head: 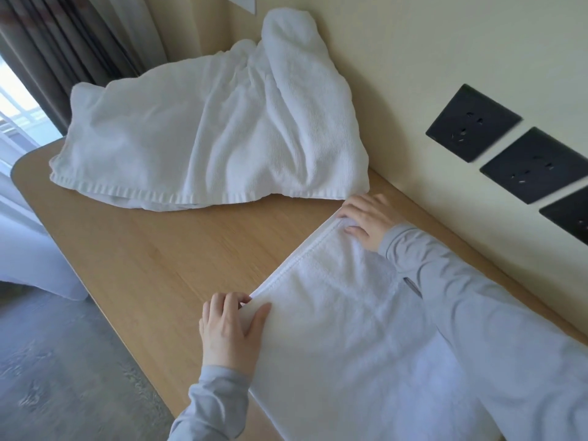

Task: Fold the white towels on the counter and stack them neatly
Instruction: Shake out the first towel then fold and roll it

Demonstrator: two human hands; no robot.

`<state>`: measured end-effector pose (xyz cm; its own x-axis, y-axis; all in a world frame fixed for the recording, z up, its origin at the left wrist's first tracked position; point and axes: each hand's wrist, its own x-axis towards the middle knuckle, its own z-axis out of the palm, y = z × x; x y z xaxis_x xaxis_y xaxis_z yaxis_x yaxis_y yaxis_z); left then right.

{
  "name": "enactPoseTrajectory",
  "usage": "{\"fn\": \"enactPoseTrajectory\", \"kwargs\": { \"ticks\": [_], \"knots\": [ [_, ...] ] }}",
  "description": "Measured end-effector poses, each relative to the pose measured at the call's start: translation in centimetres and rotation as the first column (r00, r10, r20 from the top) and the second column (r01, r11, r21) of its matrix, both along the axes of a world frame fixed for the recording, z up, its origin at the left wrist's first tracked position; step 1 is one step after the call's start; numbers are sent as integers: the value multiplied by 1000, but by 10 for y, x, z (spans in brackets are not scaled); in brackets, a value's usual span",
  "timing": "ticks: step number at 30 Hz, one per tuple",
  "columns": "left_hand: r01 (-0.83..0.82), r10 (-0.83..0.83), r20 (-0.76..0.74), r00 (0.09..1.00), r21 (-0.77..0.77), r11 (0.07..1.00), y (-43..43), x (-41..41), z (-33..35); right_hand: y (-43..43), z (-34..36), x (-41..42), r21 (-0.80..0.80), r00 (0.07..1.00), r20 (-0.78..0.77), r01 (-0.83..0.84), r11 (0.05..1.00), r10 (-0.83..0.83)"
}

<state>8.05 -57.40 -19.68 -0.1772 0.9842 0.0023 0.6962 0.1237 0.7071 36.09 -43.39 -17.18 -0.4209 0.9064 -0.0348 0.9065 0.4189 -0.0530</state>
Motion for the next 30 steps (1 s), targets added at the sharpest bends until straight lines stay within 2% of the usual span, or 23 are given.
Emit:
{"fn": "enactPoseTrajectory", "kwargs": {
  "ticks": [3, 6, 13, 16, 19, 23, 25, 26, 28, 30],
  "knots": [
    [32, -31, 55, 998, -8, 999, 1, -8, -3, 9, 6, 4, 9, 996, 90, -18, 1000, 17],
    [87, -87, 31, 996, -1, 996, 1, -15, -6, 12, 12, 4, 22, 982, 190, -31, 999, 26],
    [146, -146, 3, 989, -5, 989, 1, -30, -3, 10, 26, -8, 196, 996, 81, -45, 980, 29],
    [115, -112, 49, 992, -65, 991, 1, -32, -4, 10, 22, -15, 257, 994, 101, 2, 967, -29],
    [112, -109, 53, 993, -78, 991, 1, -35, -5, 9, 12, -22, 270, 973, 191, 72, 960, -127],
    [86, -85, 45, 995, -28, 996, 0, -30, 0, -5, 10, -37, 310, 900, 212, 307, 900, -381],
    [107, -99, -90, 991, 79, 991, -5, -18, 6, -14, 14, -48, 400, 878, 115, 388, 830, -466],
    [153, -128, -184, 975, 126, 980, -8, -8, 9, -21, 13, -56, 438, 898, 16, 389, 811, -439],
    [302, -236, -319, 918, 176, 937, -17, 16, 13, -42, 8, -78, 428, 950, -213, 302, 852, -230],
    [420, -368, -356, 859, 80, 904, -26, 36, 18, -76, -1, -98, 332, 946, -324, 97, 938, 17]
  ]
}}
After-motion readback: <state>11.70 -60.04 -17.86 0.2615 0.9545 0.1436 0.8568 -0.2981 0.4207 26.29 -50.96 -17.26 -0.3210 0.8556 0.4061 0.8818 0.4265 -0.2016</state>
